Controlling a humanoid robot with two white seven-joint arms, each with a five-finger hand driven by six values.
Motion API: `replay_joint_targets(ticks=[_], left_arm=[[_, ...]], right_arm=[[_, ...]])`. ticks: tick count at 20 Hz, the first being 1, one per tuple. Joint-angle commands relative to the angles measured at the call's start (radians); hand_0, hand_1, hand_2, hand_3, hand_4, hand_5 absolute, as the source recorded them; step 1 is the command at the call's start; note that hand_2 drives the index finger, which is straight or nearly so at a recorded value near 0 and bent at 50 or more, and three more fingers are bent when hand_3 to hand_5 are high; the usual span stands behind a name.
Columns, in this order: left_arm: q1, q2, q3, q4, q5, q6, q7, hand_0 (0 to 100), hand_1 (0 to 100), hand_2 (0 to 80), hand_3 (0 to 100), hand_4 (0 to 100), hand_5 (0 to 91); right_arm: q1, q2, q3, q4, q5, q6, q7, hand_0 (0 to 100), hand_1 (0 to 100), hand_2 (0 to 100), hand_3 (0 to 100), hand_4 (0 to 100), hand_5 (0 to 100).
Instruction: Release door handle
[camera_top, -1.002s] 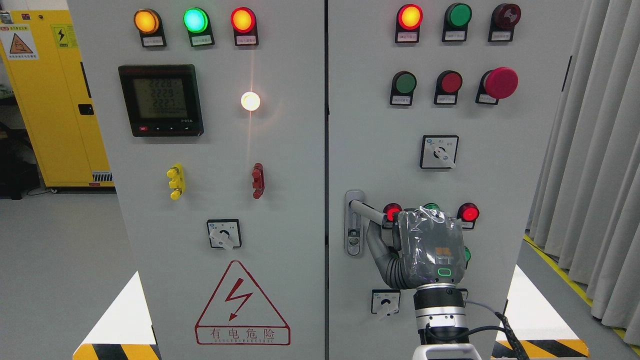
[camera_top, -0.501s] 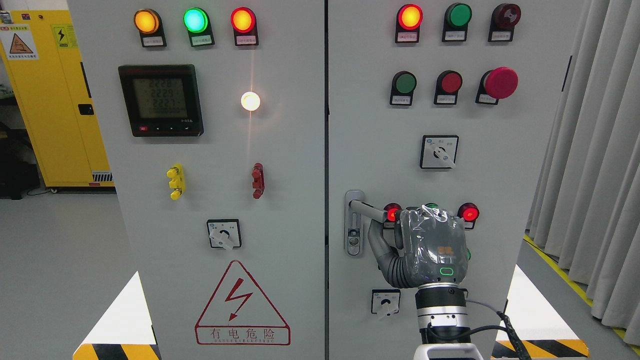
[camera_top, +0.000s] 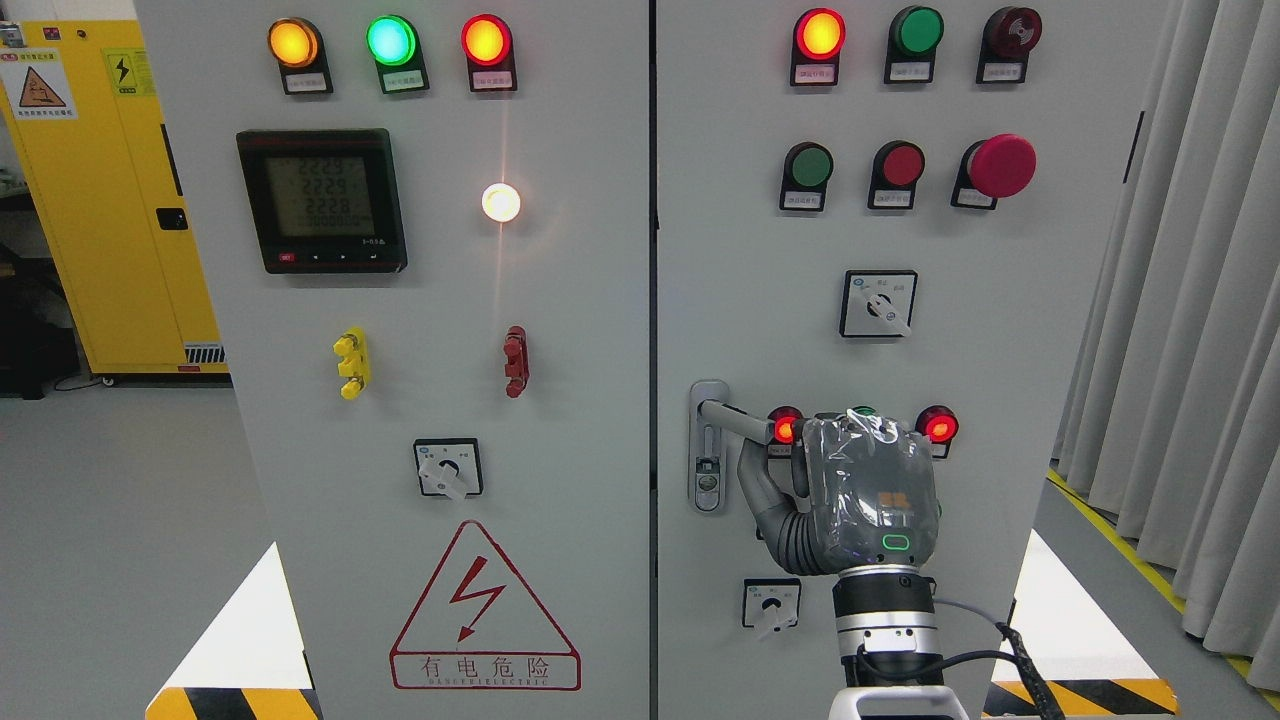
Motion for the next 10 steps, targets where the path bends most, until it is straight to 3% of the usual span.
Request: replay_joint_targets(ticks=[1,10], left_arm=[[0.000,0.000,0.000,0.000,0.000,0.001,0.000,12,56,0.0,0,0,0.0],[0.000,0.000,-0.001,0.000,0.000,0.001,0.000,12,56,0.0,0,0,0.0]], right_arm=[[0.010,-0.002,0.000,-0.004,0.000,0.000,-0.004,60,30,100,100,100,100],[0.079,-0.018,-0.002,-0.061,-0.002,-0.010,-0.025,62,29,100,100,100,100]])
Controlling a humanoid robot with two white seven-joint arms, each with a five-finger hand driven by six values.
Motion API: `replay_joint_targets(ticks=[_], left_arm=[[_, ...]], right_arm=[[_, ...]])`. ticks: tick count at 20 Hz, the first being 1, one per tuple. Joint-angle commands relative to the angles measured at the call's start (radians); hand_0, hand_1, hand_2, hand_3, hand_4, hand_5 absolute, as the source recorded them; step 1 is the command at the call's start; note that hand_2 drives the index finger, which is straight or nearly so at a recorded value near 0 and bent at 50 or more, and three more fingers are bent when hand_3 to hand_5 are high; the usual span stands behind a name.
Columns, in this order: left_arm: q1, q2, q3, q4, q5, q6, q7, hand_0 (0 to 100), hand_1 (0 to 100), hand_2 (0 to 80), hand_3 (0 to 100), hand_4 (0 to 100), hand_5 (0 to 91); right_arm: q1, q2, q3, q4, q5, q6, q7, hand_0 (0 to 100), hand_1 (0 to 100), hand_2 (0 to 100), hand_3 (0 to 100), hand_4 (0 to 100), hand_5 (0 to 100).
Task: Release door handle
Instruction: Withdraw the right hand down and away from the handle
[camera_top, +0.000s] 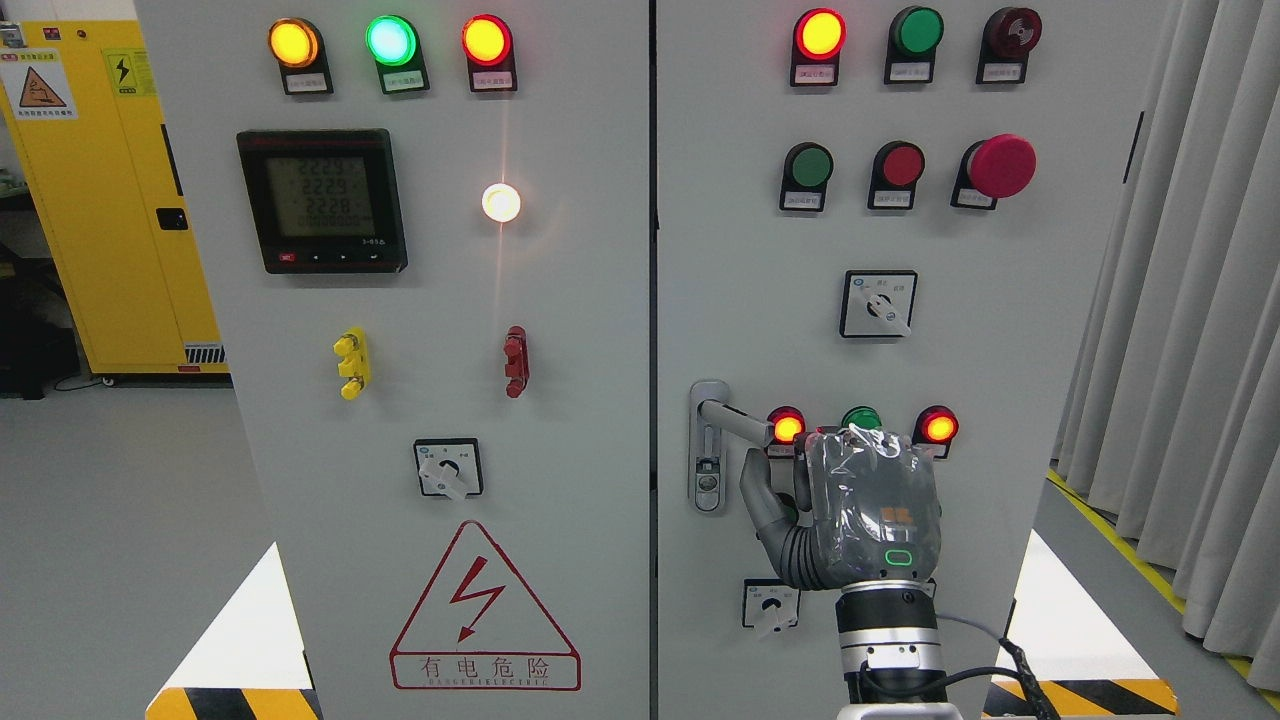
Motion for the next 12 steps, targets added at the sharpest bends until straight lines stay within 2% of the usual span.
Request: replay_joint_targets(ticks=[1,3,7,9,11,12], left_arm=[[0.000,0.000,0.000,0.000,0.000,0.001,0.000,12,56,0.0,0,0,0.0],[0.000,0.000,0.000,0.000,0.000,0.001,0.000,12,56,0.0,0,0,0.0],[0.000,0.000,0.000,0.000,0.000,0.001,0.000,12,56,0.0,0,0,0.0],[0.000,0.000,0.000,0.000,0.000,0.001,0.000,12,56,0.0,0,0,0.0],[0.000,0.000,0.000,0.000,0.000,0.001,0.000,12,56,0.0,0,0,0.0],[0.000,0.000,0.000,0.000,0.000,0.001,0.000,12,56,0.0,0,0,0.0]], right_arm=[[0.044,-0.027,-0.001,-0.049,-0.009,-0.002,-0.023,62,29,100,100,100,100],[0.064,-0.050,-0.001,-0.061,-0.044,-0.004,-0.057,63,29,100,100,100,100],[0.154,-0.128,-0.018,-0.113,-0.096,-0.027,-0.121,63,29,99,100,100,100],[0.199,-0.168,-0.038,-0.139,-0.175,-0.050,-0.164,62,29,93,100,100,100],[0.248,-0.202,-0.089,-0.168,-0.248,-0.094,-0.190,60,25,88,100,100,99],[0.259,-0.214,-0.119,-0.182,-0.262,-0.122,-0.197,60,21,80,95,97,93]])
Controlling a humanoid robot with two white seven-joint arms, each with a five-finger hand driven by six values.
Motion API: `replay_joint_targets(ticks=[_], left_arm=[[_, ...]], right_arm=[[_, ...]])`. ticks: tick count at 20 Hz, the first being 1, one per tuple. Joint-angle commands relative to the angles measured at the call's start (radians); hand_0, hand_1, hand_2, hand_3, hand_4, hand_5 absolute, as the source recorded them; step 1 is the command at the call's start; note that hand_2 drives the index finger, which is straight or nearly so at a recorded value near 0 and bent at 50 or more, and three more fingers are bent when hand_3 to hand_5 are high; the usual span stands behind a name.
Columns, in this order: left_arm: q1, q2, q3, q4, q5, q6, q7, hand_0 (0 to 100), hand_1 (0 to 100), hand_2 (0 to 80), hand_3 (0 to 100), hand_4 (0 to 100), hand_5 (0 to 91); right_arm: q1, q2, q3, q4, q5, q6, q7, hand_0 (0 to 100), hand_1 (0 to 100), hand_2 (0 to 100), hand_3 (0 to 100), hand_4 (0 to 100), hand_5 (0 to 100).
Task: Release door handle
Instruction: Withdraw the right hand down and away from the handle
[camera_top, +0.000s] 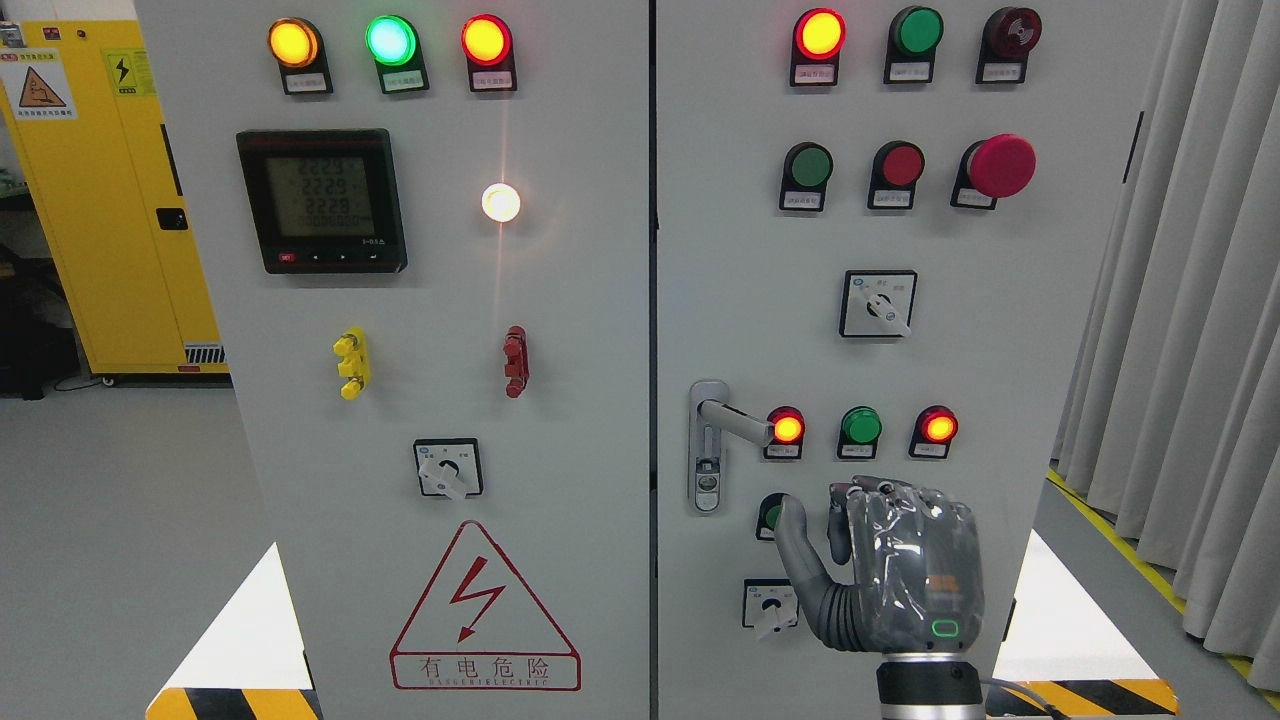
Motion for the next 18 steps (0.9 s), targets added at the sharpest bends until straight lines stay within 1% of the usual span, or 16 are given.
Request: replay_joint_targets(ticks=[1,2,3,5,6,7,8,9,10,11,12,14,15,16,17,18], left_arm=[[0.000,0.000,0.000,0.000,0.000,0.001,0.000,12,56,0.0,0,0,0.0],[0.000,0.000,0.000,0.000,0.000,0.001,0.000,12,56,0.0,0,0,0.0],[0.000,0.000,0.000,0.000,0.000,0.001,0.000,12,56,0.0,0,0,0.0],[0.000,0.000,0.000,0.000,0.000,0.001,0.000,12,56,0.0,0,0,0.0],[0.000,0.000,0.000,0.000,0.000,0.001,0.000,12,56,0.0,0,0,0.0],[0.000,0.000,0.000,0.000,0.000,0.001,0.000,12,56,0.0,0,0,0.0],[0.000,0.000,0.000,0.000,0.000,0.001,0.000,12,56,0.0,0,0,0.0],[0.000,0.000,0.000,0.000,0.000,0.001,0.000,12,56,0.0,0,0,0.0],[0.000,0.000,0.000,0.000,0.000,0.001,0.000,12,56,0.0,0,0,0.0],[0.000,0.000,0.000,0.000,0.000,0.001,0.000,12,56,0.0,0,0,0.0],[0.000,0.000,0.000,0.000,0.000,0.001,0.000,12,56,0.0,0,0,0.0],[0.000,0.000,0.000,0.000,0.000,0.001,0.000,12,56,0.0,0,0,0.0],[0.000,0.000,0.000,0.000,0.000,0.001,0.000,12,56,0.0,0,0,0.0],[0.000,0.000,0.000,0.000,0.000,0.001,0.000,12,56,0.0,0,0,0.0],[0.000,0.000,0.000,0.000,0.000,0.001,0.000,12,56,0.0,0,0,0.0],[0.000,0.000,0.000,0.000,0.000,0.001,0.000,12,56,0.0,0,0,0.0]], right_arm=[[0.114,-0.134,-0.128,-0.112,-0.138,-0.085,-0.035,59,19,75,93,94,91],[0.124,-0.136,-0.166,-0.117,-0.161,-0.126,-0.035,59,18,67,88,90,87],[0.129,-0.136,-0.200,-0.116,-0.195,-0.177,-0.036,59,15,56,78,81,76],[0.131,-0.136,-0.246,-0.113,-0.256,-0.251,-0.036,57,13,39,58,60,54],[0.131,-0.137,-0.262,-0.113,-0.268,-0.263,-0.036,55,10,30,46,48,42],[0.129,-0.149,-0.273,-0.114,-0.275,-0.266,-0.036,54,9,23,39,40,34],[0.129,-0.166,-0.274,-0.116,-0.275,-0.266,-0.036,53,8,22,38,39,34],[0.125,-0.178,-0.277,-0.116,-0.275,-0.266,-0.035,52,7,9,24,25,19],[0.117,-0.179,-0.279,-0.116,-0.275,-0.268,-0.035,52,7,9,24,25,19],[0.114,-0.179,-0.276,-0.116,-0.275,-0.268,-0.032,52,7,5,20,21,13],[0.109,-0.179,-0.274,-0.116,-0.275,-0.268,-0.029,56,4,0,12,13,5],[0.086,-0.179,-0.270,-0.117,-0.275,-0.270,-0.022,56,4,0,12,13,5],[0.077,-0.176,-0.267,-0.116,-0.273,-0.270,-0.019,62,1,0,8,8,0],[0.071,-0.174,-0.264,-0.116,-0.273,-0.270,-0.018,63,0,0,4,3,0],[0.066,-0.172,-0.262,-0.117,-0.273,-0.270,-0.016,61,0,0,0,0,0],[0.063,-0.171,-0.262,-0.117,-0.273,-0.271,-0.016,57,1,0,0,0,0]])
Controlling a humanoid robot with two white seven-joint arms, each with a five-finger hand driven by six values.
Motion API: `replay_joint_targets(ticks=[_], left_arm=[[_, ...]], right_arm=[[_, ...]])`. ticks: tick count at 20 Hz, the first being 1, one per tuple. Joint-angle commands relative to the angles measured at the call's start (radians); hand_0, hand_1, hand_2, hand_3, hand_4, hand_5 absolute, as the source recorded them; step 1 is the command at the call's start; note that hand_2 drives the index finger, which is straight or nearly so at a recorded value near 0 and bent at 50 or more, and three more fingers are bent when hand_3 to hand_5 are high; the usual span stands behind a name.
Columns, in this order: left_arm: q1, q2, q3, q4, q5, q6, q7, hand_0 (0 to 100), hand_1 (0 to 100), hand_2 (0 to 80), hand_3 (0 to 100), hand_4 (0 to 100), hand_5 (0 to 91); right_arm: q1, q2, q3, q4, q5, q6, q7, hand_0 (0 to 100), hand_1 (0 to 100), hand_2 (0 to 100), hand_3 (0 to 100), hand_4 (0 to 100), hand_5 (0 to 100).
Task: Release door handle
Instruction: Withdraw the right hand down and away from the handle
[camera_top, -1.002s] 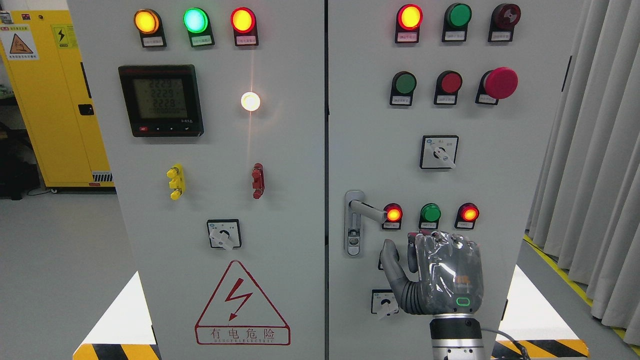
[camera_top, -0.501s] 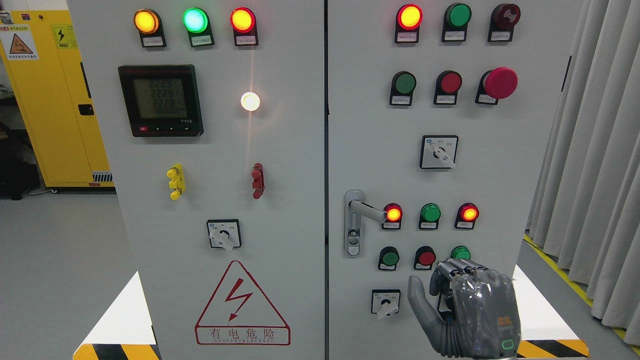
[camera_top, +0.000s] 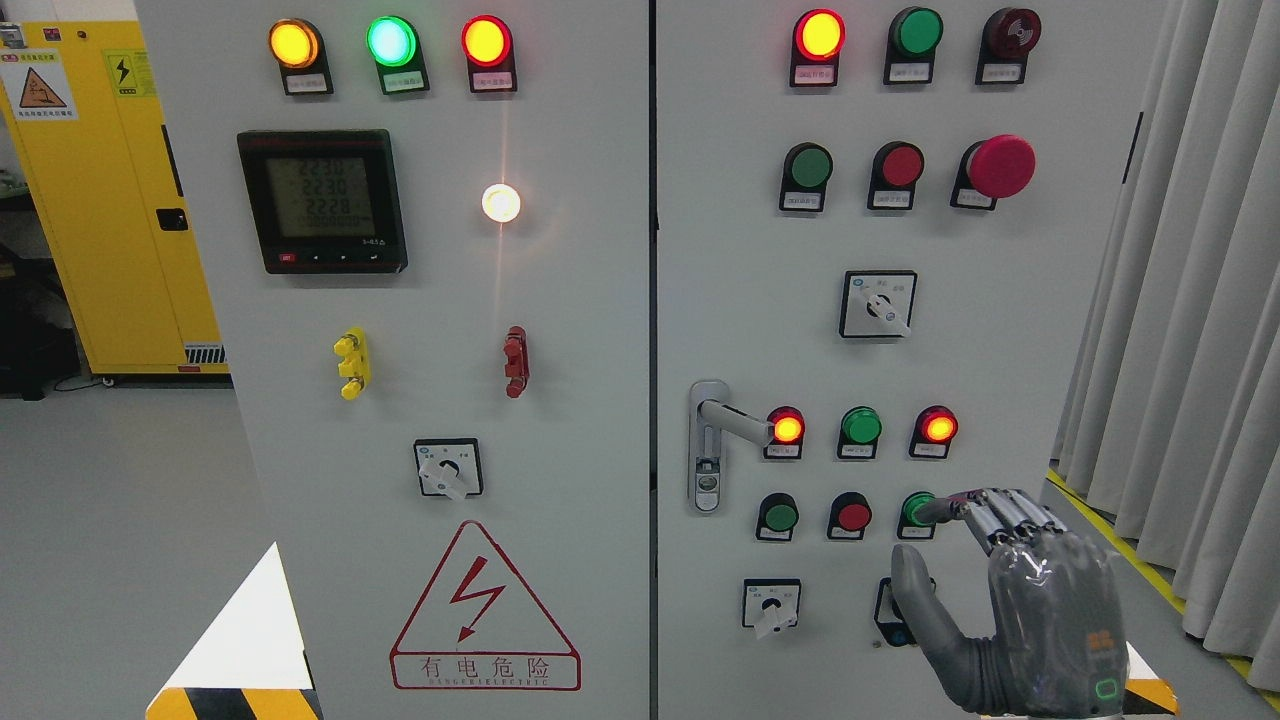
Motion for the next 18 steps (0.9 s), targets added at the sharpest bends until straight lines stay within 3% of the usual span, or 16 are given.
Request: replay_joint_targets(ticks=[1,6,9,18], left_arm=[[0.000,0.000,0.000,0.000,0.000,0.001,0.000,12,56,0.0,0,0,0.0],[0.000,0.000,0.000,0.000,0.000,0.001,0.000,12,56,0.0,0,0,0.0],[0.000,0.000,0.000,0.000,0.000,0.001,0.000,12,56,0.0,0,0,0.0],[0.000,0.000,-0.001,0.000,0.000,0.001,0.000,12,56,0.0,0,0,0.0]], right_arm=[[-0.024,-0.037,-0.055,-0.026,-0.013,-0.005,0.004,56,1,0,0,0,0],[-0.022,-0.033,-0.029,-0.038,-0.014,-0.020,0.001,51,2,0,0,0,0],[-0.024,-0.007,-0.012,-0.040,-0.013,-0.021,0.002,48,2,0,0,0,0],[-0.024,0.024,-0.003,-0.040,-0.011,-0.034,-0.001,43,3,0,0,0,0]])
